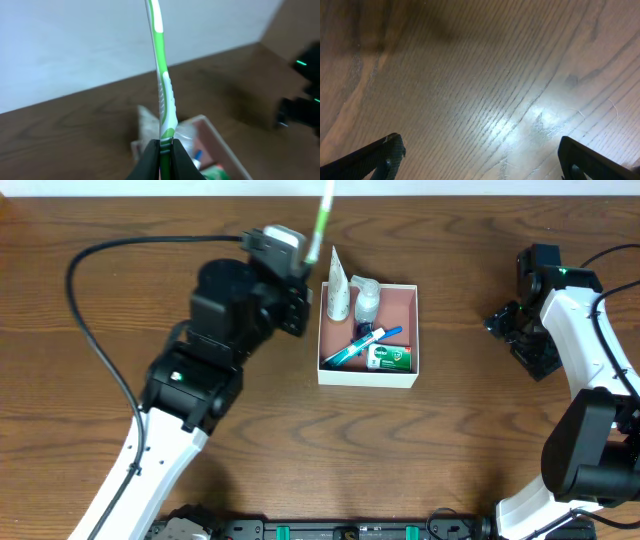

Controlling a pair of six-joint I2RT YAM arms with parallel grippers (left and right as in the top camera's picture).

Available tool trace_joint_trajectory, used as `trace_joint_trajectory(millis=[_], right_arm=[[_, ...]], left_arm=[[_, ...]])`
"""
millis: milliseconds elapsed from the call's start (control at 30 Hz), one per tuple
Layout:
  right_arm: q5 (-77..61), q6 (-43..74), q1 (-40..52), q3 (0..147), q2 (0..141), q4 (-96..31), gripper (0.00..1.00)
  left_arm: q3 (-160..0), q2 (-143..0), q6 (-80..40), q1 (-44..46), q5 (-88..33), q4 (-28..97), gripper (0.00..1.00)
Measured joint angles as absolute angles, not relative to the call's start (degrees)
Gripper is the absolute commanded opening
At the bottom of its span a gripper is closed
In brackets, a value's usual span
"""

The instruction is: Pack container

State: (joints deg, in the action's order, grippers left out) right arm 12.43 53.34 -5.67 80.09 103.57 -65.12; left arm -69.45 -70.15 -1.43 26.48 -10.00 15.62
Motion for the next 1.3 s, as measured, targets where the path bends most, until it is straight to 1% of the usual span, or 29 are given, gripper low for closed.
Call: trace_joint_trajectory(millis=[200, 500, 633, 833, 900, 933, 1267, 1300], right_arm=[[12.4, 53.4, -5.7, 80.1, 103.6, -65.1, 0.99], [12.4, 53.3, -5.7, 80.1, 103.6, -65.1, 0.99], [12.4, 53.3, -5.7, 80.1, 103.6, -65.1, 0.99], [12.4, 53.3, -5.7, 80.1, 103.6, -65.1, 0.99], [12.4, 53.3, -5.7, 80.1, 103.6, -65.1, 0.99], [12.4, 53.3, -5.7, 80.1, 103.6, -65.1, 0.99], [12.4, 53.3, -5.7, 80.1, 103.6, -65.1, 0.99], [12.4, 53.3, -5.7, 80.1, 103.6, -65.1, 0.99]], left_arm=[[-69.5, -73.1, -1.4, 32.1, -10.8, 17.1, 0.08], [-69.5, -83.7, -1.4, 39.3, -10.9, 16.9, 0.08], [-69.5, -88.1, -1.4, 41.0, -11.3, 15.3, 0.08], [-69.5, -92.7, -1.4, 41.2, -11.4, 13.5, 0.1], [-69.5, -93.8, -1.3, 41.2, -11.4, 13.5, 0.17], [-69.5, -94.3, -1.3, 41.2, -11.4, 13.5, 0.24], [-69.5, -95.7, -1.4, 41.2, -11.4, 13.5, 0.26], [-69.5, -95.7, -1.4, 41.2, -11.4, 13.5, 0.33]])
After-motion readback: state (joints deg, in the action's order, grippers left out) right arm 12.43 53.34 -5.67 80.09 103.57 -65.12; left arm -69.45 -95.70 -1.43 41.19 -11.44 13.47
